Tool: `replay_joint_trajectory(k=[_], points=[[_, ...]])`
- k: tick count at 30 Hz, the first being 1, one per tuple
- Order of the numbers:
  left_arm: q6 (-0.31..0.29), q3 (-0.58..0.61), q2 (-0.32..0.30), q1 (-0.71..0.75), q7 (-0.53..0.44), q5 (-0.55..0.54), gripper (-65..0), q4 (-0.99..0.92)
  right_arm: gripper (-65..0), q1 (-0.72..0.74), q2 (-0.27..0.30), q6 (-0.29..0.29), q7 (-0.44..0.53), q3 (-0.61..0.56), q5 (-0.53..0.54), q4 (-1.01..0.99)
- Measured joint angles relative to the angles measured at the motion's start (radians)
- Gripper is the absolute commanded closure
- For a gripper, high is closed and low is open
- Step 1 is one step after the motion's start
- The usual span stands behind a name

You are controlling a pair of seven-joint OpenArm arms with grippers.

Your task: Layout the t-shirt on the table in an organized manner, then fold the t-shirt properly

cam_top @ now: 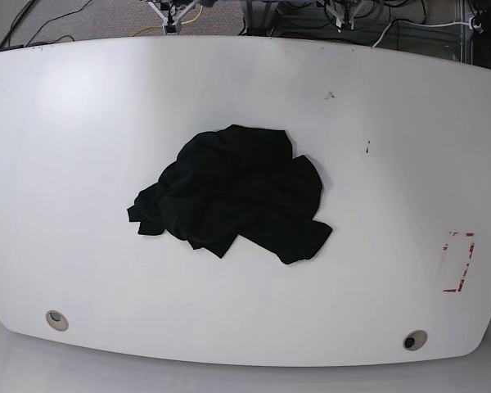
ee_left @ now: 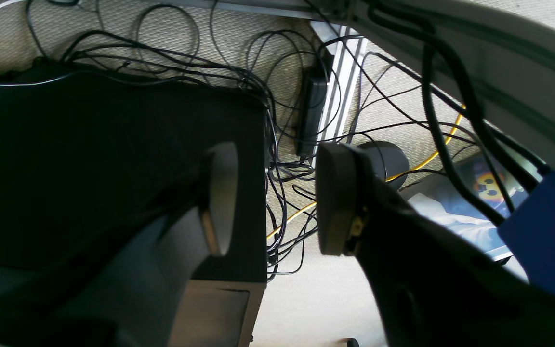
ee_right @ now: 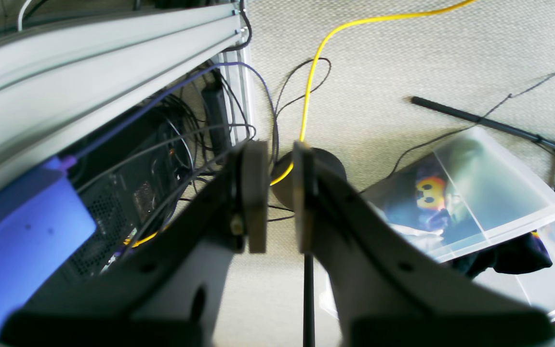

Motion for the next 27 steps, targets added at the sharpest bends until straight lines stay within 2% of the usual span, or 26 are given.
replay_joint_trajectory(k=[4,13,27], points=[[-0.005,0.000,-0.005,0.026,-0.010,0.003,-25.5,0.013,-7.6,-0.039,0.009,0.002,0.020,0.001,-0.001,0.050],[0.004,0.000,-0.031,0.122,0.001,0.003,-26.3,0.064,-7.5,-0.147,0.036,-0.010,0.002,0.002,-0.007,0.182],[-0.003,0.000,-0.033,0.219,-0.020,-0.001,-26.5,0.217,-7.6,-0.261,0.058,-0.010,-0.003,0.001,-0.004,0.356]])
